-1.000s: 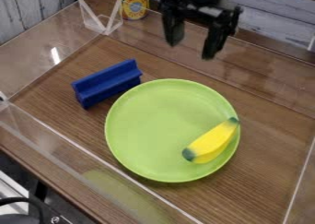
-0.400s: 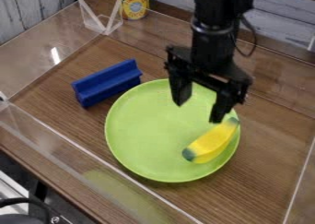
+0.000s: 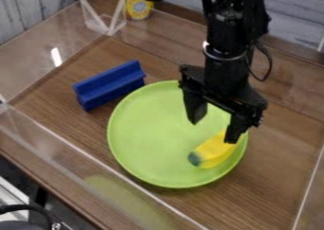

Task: Remove the banana from inside the green plate and put it on the table

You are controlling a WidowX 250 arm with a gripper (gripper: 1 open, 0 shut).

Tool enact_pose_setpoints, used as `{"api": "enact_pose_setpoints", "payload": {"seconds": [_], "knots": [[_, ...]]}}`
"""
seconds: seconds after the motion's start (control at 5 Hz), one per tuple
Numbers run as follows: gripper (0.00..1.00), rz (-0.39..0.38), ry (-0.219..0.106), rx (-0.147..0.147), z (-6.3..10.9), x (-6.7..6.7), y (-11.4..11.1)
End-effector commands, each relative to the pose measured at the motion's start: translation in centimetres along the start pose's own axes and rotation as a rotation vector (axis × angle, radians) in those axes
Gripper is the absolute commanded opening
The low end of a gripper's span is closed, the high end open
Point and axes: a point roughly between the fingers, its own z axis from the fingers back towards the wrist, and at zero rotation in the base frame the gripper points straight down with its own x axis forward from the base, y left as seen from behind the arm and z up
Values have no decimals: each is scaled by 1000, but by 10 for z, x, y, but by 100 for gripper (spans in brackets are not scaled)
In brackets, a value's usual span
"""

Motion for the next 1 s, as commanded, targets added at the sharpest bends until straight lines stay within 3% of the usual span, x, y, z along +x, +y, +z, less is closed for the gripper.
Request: {"api": "enact_pose_setpoints", "payload": {"seconds": [0.0, 0.8], "knots": [[100, -22, -32, -4, 1, 2, -4], [100, -44, -54, -9, -15, 6, -3]]}}
